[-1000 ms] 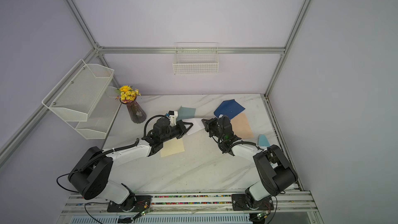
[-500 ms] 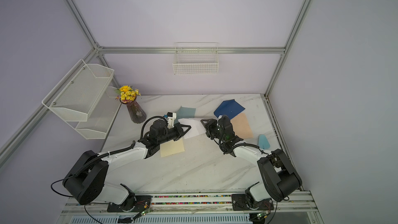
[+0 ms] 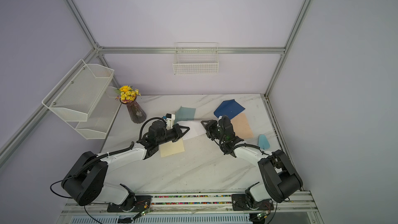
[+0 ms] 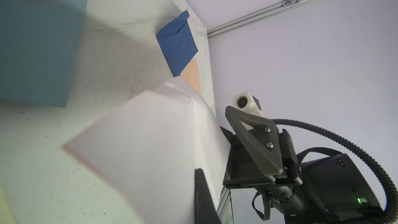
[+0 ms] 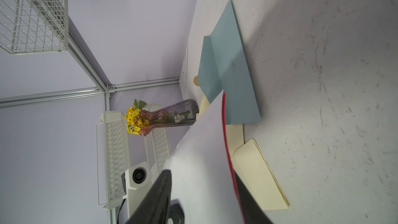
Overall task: Fold the letter paper in half and place it into the envelope
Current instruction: Fold the letter paper at the center of the board.
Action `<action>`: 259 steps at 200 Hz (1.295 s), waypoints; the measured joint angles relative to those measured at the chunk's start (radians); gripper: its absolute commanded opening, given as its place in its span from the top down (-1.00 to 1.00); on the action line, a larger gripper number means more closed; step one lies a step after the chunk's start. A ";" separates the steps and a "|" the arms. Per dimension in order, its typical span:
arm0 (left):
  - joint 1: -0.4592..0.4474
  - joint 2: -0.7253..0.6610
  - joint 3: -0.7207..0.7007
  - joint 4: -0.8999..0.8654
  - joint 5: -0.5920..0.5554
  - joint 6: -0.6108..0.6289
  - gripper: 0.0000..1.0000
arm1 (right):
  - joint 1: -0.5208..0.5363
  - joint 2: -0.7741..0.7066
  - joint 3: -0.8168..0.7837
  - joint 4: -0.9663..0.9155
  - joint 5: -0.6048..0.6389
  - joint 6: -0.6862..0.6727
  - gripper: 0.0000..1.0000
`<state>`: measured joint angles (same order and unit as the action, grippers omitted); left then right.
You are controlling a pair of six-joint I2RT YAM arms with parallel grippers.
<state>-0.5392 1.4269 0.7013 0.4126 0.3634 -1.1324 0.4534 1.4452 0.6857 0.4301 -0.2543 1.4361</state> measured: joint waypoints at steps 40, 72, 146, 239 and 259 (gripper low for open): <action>0.019 -0.042 -0.015 -0.003 0.001 0.000 1.00 | -0.022 -0.014 -0.026 -0.008 -0.002 -0.006 0.78; 0.022 -0.042 -0.016 -0.004 0.004 0.000 1.00 | -0.026 -0.015 -0.033 -0.017 -0.006 -0.003 1.00; 0.042 -0.056 -0.011 -0.070 0.039 0.055 1.00 | -0.061 -0.018 0.000 -0.136 -0.063 -0.081 -0.95; 0.110 -0.089 0.023 -0.164 0.287 0.280 1.00 | -0.122 -0.044 0.150 -0.425 -0.228 -0.367 -0.94; 0.111 -0.054 0.023 -0.124 0.346 0.282 1.00 | -0.121 -0.011 0.154 -0.431 -0.268 -0.387 -0.94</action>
<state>-0.4282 1.3727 0.7242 0.2890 0.7090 -0.8505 0.3321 1.4342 0.8394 -0.0013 -0.5220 1.0489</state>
